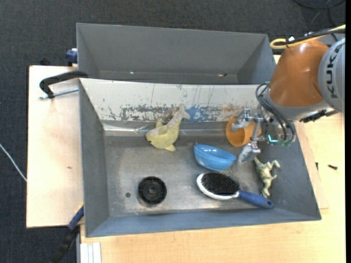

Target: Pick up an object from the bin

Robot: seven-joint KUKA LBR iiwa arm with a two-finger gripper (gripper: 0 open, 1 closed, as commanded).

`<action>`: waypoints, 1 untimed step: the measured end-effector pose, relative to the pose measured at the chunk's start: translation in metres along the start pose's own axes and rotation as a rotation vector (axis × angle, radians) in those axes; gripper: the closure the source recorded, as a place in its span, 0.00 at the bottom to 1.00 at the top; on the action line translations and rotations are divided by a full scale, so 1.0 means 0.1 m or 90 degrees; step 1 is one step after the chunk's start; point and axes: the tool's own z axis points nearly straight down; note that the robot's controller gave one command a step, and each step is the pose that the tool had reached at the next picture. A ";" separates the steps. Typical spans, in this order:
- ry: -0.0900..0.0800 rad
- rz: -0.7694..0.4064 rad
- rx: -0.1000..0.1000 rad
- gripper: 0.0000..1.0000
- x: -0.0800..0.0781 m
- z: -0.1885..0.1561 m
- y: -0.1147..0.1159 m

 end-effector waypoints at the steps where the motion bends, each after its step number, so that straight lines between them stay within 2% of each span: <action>1: -0.009 -0.052 0.001 0.00 -0.13 0.50 0.22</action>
Offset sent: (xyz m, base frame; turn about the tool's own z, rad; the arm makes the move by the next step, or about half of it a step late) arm 0.0125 0.0251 -0.0629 -0.0836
